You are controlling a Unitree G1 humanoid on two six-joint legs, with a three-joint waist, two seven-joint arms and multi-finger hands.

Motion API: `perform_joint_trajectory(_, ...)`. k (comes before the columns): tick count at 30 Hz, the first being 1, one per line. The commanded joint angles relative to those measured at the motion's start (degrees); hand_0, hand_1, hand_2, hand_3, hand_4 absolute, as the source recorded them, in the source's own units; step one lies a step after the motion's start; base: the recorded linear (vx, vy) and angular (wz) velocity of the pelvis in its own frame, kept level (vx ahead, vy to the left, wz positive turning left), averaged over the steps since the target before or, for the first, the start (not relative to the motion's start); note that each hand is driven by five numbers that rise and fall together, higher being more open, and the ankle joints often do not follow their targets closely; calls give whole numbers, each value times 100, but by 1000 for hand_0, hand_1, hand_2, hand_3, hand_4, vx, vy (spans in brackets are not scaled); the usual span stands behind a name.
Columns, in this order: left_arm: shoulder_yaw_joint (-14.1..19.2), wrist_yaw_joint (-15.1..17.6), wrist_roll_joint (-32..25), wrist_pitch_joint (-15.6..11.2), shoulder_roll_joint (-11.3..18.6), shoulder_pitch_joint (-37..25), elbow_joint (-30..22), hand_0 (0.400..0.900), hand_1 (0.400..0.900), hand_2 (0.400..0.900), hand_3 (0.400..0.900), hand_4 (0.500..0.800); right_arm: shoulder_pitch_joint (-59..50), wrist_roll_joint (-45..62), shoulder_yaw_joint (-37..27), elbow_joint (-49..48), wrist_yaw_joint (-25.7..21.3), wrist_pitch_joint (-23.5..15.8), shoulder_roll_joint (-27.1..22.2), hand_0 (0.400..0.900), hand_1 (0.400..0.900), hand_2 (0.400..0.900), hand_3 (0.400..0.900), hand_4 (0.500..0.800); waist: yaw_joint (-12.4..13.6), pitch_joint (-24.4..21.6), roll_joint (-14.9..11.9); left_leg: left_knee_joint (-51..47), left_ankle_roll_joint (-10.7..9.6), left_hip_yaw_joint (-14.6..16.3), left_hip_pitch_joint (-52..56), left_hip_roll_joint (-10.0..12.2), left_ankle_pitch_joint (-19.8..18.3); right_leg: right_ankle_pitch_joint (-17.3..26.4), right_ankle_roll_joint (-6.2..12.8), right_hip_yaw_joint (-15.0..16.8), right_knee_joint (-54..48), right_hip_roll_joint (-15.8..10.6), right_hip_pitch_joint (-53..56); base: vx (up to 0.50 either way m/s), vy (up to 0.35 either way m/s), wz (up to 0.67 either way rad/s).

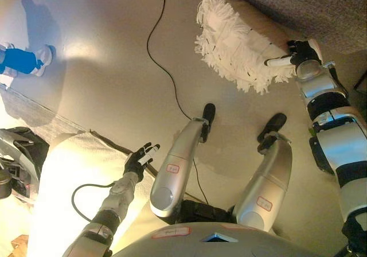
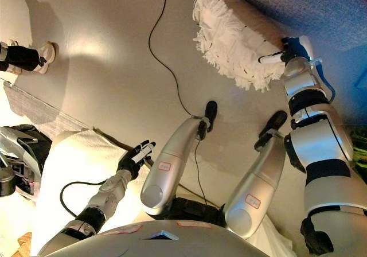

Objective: Pick up the pillow and put it on the sofa.

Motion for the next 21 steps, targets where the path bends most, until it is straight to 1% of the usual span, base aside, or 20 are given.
perform_joint_trajectory(1,35,3,-240,-166,225,507,-285,900,900,900,900,800,-758,118,364,-338,83,-191,-394,900,900,900,900,800,233,76,576,-52,-263,-177,56,82,-264,-861,-252,76,568,146,18,-41,15,5)
perform_joint_trajectory(5,44,-44,-301,-224,244,554,-387,900,900,900,900,800,-889,144,501,-362,324,-197,-461,900,900,900,900,800,248,76,615,48,-263,-175,-137,86,-252,-893,-257,128,706,159,-204,-37,16,2)
perform_joint_trajectory(6,69,-56,-292,-241,239,588,-421,900,900,900,900,800,-897,226,523,-408,457,-220,-493,900,900,900,900,800,255,76,616,72,-262,-180,-170,81,-250,-899,-263,133,740,162,-241,-33,4,2)
perform_joint_trajectory(7,70,-75,-302,-292,248,613,-443,900,900,900,900,800,-911,244,515,-454,480,-217,-512,400,400,400,400,500,260,76,615,104,-275,-194,-222,81,-249,-912,-259,152,774,169,-290,0,0,0)
perform_joint_trajectory(9,79,-109,-325,-324,268,645,-488,900,900,900,900,800,-899,303,494,-464,477,-218,-558,400,400,400,400,500,270,76,621,129,-288,-202,-272,90,-242,-918,-258,162,805,163,-333,0,0,0)
perform_joint_trajectory(14,70,-102,-421,-367,287,737,-667,900,900,900,900,800,-1003,221,485,-422,360,-386,-699,400,400,400,400,500,280,76,666,118,-306,-196,-332,110,-196,-922,-259,184,840,175,-404,0,0,0)
perform_joint_trajectory(21,90,-138,-464,-390,321,792,-715,900,900,900,900,800,-1059,237,482,-454,380,-376,-772,400,400,400,400,500,288,76,662,57,-338,-198,-336,137,-152,-894,-255,150,766,189,-392,0,0,0)
